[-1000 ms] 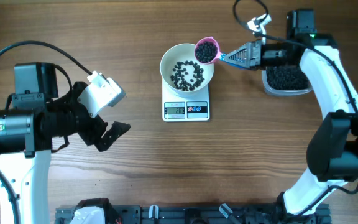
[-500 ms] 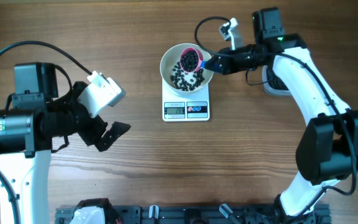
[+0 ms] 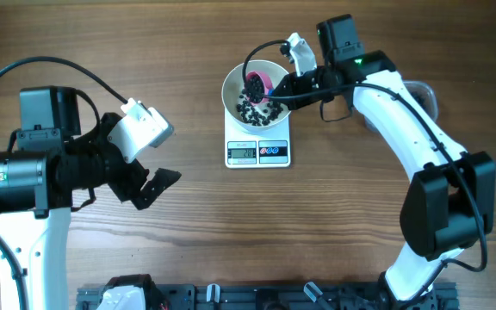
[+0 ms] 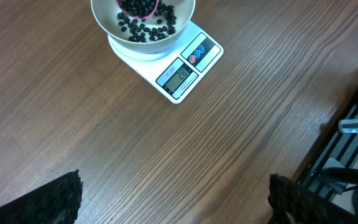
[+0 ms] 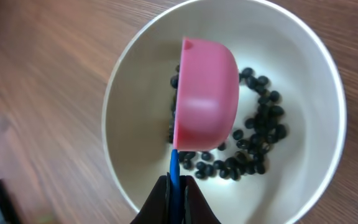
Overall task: Scoop item into bowl and weigh 150g on scale
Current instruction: 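Tip the pink scoop with the right gripper to pour beans into the bowl, then return the empty pink scoop with the right gripper to the bean tub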
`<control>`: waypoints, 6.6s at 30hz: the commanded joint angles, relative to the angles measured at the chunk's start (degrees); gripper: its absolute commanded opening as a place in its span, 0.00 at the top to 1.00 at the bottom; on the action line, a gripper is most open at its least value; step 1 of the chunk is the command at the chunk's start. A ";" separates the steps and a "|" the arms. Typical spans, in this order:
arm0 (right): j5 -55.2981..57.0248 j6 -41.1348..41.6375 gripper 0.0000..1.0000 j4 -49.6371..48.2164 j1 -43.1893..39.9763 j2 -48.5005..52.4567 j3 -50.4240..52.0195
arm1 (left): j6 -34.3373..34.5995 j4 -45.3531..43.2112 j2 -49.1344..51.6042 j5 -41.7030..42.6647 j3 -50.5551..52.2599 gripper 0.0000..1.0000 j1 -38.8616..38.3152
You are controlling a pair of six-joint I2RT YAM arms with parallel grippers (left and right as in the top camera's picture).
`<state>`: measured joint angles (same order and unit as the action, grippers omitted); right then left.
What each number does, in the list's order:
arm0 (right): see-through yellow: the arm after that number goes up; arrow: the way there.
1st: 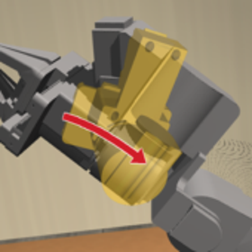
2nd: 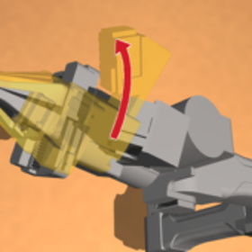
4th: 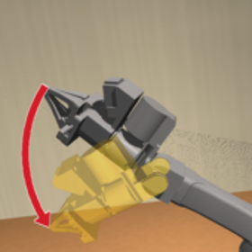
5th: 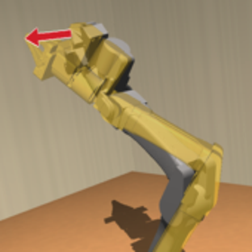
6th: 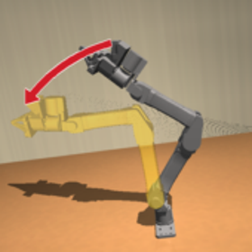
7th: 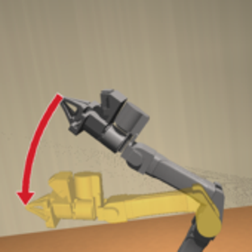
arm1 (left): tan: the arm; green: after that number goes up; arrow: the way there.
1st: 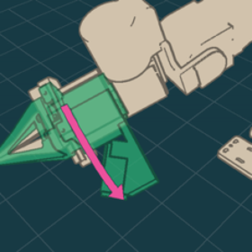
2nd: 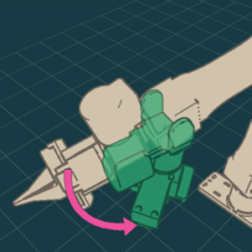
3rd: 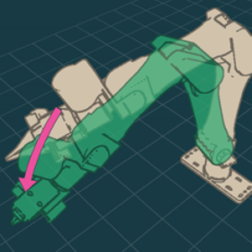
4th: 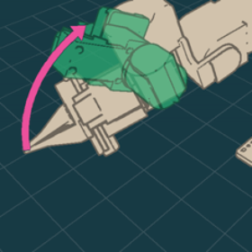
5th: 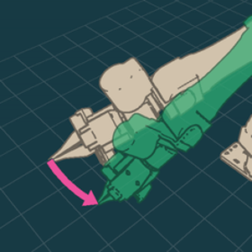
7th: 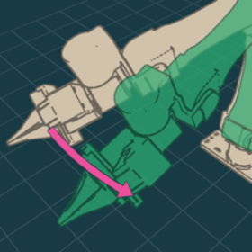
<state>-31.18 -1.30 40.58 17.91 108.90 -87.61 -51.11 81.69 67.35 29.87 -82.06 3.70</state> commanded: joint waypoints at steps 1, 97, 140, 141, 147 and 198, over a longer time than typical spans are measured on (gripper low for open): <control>4.15 0.44 0.96 -0.74 1.77 0.48 -0.11 | 0.55 0.02 0.15 -0.11 0.31 0.00 -0.22; 38.18 -4.07 0.96 0.63 11.50 -13.18 -0.09 | 0.55 0.02 0.15 -0.11 0.31 0.00 -0.22; 42.53 -6.16 0.96 23.47 -19.30 -14.78 -2.67 | 0.55 0.02 0.15 -0.11 0.31 0.00 -0.22; 41.38 -6.12 0.96 22.99 -19.28 -13.64 -1.81 | 0.55 0.02 0.15 -0.11 0.31 0.00 -0.22; 39.52 -2.99 0.96 19.80 -19.28 -6.51 -0.42 | 0.55 0.02 0.15 -0.11 0.31 0.00 -0.22; 15.13 -9.27 0.96 15.52 -25.62 -2.25 5.46 | 0.55 0.02 0.15 -0.11 0.31 0.00 -0.22</control>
<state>-8.54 -8.54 56.95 -7.57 105.10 -83.79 -51.11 81.67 67.35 29.87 -82.06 3.70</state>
